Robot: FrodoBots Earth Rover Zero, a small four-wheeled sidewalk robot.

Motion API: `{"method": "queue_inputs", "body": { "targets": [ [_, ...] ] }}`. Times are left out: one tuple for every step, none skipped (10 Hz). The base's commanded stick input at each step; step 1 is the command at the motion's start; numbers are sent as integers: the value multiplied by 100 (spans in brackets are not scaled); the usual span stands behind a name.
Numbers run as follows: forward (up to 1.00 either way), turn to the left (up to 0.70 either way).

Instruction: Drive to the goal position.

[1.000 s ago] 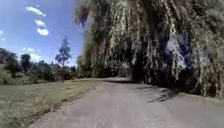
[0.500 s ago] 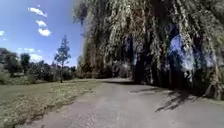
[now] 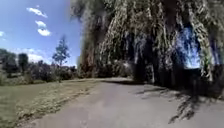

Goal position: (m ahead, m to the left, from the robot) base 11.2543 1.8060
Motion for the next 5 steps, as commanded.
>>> {"method": "queue_inputs", "body": {
  "targets": [
    [100, 0],
    [100, 0],
    [100, 0],
    [100, 0],
    [100, 0]
  ]
}}
